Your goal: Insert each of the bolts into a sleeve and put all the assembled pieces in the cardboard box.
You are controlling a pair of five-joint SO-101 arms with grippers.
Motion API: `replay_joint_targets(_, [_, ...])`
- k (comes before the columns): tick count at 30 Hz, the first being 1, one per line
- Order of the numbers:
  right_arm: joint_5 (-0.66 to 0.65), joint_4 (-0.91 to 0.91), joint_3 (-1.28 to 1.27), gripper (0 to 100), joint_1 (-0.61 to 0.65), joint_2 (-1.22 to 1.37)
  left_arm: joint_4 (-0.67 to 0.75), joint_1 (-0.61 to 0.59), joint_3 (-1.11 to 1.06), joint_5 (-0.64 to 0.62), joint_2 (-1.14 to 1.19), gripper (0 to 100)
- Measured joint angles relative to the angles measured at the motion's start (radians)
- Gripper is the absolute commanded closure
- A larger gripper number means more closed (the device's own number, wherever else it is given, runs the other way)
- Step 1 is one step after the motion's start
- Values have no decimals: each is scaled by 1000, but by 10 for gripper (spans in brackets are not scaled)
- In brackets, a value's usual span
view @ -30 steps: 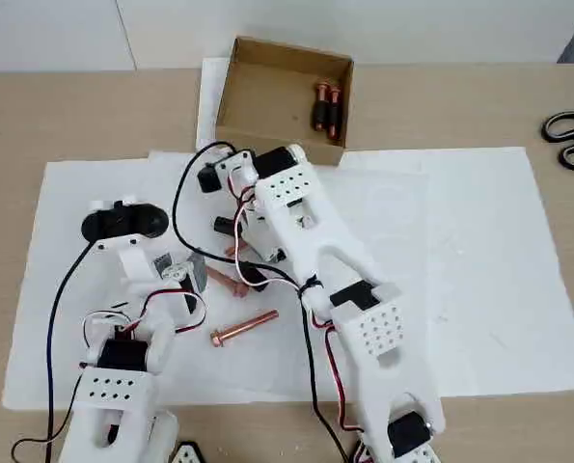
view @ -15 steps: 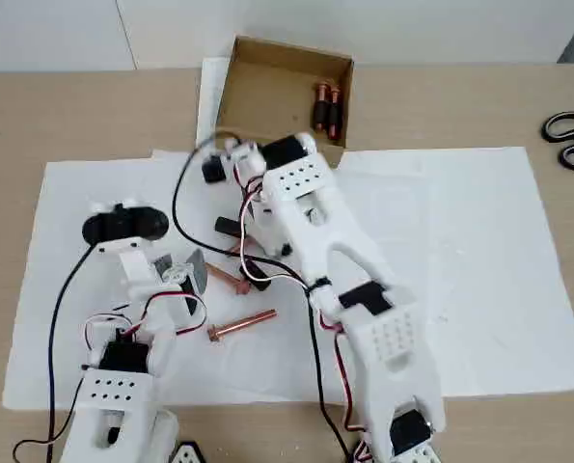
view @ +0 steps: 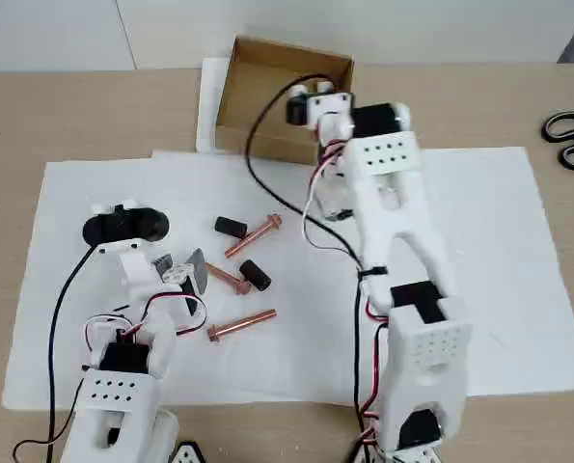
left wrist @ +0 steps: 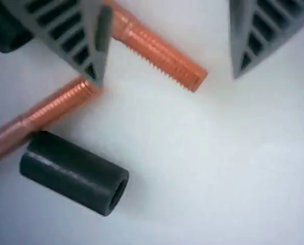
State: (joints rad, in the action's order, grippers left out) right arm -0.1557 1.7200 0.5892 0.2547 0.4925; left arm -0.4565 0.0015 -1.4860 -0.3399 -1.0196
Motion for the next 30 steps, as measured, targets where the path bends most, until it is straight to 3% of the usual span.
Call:
replay_joint_targets(23, [9,0,-89,988,-11,120,0,0,0,0,0,844])
replay_joint_targets(30, [9,0,-89,895,-11,126,0,0,0,0,0,844])
